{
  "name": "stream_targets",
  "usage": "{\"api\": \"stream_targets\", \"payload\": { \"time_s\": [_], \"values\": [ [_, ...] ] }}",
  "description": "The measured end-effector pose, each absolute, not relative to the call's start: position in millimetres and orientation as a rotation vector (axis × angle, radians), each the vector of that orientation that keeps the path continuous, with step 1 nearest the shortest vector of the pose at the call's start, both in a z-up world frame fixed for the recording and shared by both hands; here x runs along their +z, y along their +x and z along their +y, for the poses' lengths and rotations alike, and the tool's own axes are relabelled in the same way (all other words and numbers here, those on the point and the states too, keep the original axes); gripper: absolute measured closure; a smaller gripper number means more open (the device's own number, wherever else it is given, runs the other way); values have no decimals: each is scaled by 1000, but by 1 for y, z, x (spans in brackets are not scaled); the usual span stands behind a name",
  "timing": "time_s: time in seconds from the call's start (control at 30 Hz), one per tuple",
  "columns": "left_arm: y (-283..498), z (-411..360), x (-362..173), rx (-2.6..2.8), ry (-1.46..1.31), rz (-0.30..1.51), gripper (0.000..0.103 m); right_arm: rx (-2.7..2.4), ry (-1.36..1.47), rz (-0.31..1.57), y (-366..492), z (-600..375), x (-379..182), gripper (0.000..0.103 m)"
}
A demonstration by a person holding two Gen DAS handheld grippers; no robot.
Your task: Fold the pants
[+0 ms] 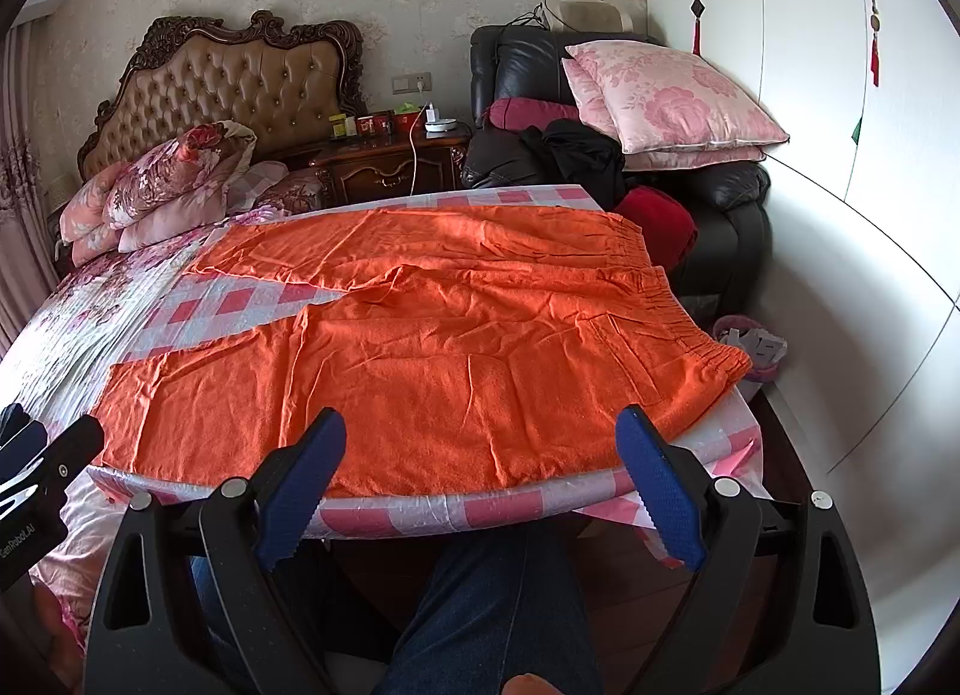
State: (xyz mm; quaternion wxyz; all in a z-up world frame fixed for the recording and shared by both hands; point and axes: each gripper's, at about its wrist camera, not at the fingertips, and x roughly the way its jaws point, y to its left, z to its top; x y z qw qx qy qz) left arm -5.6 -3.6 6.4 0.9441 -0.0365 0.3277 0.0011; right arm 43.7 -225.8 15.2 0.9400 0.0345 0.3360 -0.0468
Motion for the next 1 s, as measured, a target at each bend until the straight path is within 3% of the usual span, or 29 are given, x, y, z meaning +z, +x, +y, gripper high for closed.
{"api": "stream_targets", "payload": {
  "time_s": [1.0],
  "values": [
    [-6,-7,6,-5,-87,669,2,-95,74,684,43,-228,16,15]
  ]
}}
